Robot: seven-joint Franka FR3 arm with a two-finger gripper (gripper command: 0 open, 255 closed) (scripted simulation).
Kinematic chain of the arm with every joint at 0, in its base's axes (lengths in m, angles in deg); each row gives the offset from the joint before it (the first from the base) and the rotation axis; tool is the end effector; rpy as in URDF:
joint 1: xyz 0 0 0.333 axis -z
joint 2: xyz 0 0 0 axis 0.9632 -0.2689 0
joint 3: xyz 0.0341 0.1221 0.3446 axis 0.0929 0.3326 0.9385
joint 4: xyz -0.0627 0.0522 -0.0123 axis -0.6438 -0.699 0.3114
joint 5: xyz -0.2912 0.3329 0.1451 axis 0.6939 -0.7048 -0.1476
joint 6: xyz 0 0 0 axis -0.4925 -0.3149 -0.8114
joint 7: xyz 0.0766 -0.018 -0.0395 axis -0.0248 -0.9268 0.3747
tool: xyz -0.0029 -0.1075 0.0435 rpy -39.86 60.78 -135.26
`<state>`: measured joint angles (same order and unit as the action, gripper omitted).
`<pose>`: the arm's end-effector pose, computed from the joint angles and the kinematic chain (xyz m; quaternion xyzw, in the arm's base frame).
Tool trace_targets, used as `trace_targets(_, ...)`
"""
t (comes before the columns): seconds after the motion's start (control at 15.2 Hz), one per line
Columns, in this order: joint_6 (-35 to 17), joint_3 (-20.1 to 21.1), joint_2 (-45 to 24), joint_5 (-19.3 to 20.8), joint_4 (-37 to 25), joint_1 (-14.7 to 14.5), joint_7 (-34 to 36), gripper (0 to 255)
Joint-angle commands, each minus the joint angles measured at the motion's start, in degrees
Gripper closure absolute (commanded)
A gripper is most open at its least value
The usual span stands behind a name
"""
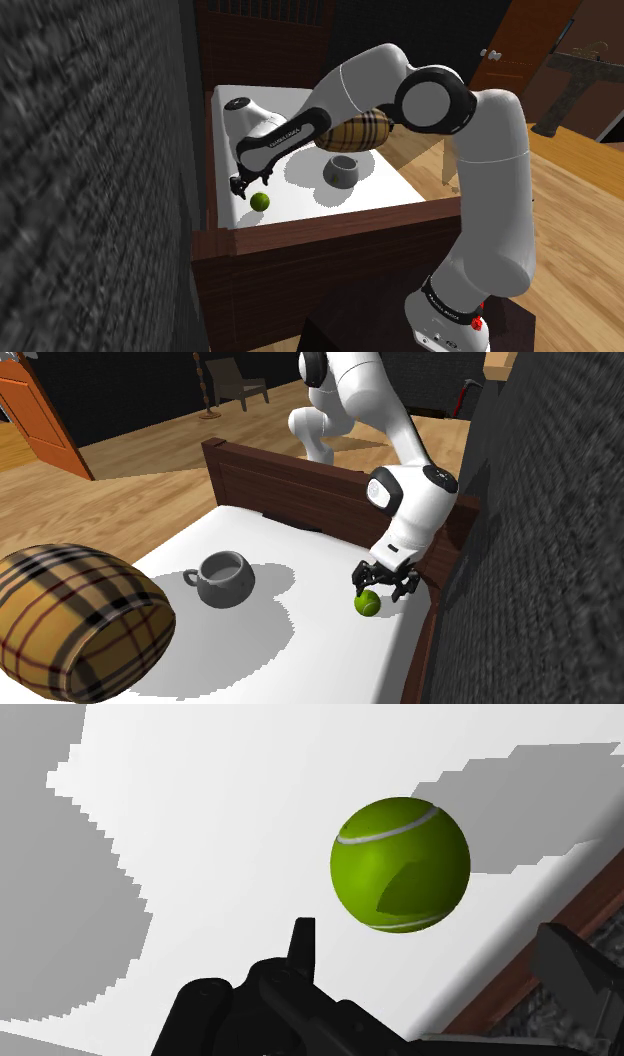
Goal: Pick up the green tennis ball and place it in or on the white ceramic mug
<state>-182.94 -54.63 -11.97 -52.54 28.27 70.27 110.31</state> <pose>0.7244 0.1554 0.2354 0.9948 -0.0296 0.0093 0.0971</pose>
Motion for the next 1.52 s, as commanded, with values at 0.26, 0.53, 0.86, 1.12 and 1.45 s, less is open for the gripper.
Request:
trace_targets(0.26, -2.5, -1.1, -4.2, 1.4, -1.6, -0.3, 0.8, 0)
trace_targets(0.53, -3.8, -1.4, -5.5, 1.8, -1.6, -0.3, 1.0, 0)
trace_targets(0.86, -3.8, -1.4, -5.5, 1.8, -1.6, -0.3, 1.0, 0)
trace_targets(1.12, -3.8, -1.4, -5.5, 1.8, -1.6, -0.3, 1.0, 255)
trace_targets(1.45, -3.8, -1.4, -5.5, 1.8, -1.6, -0.3, 1.0, 255)
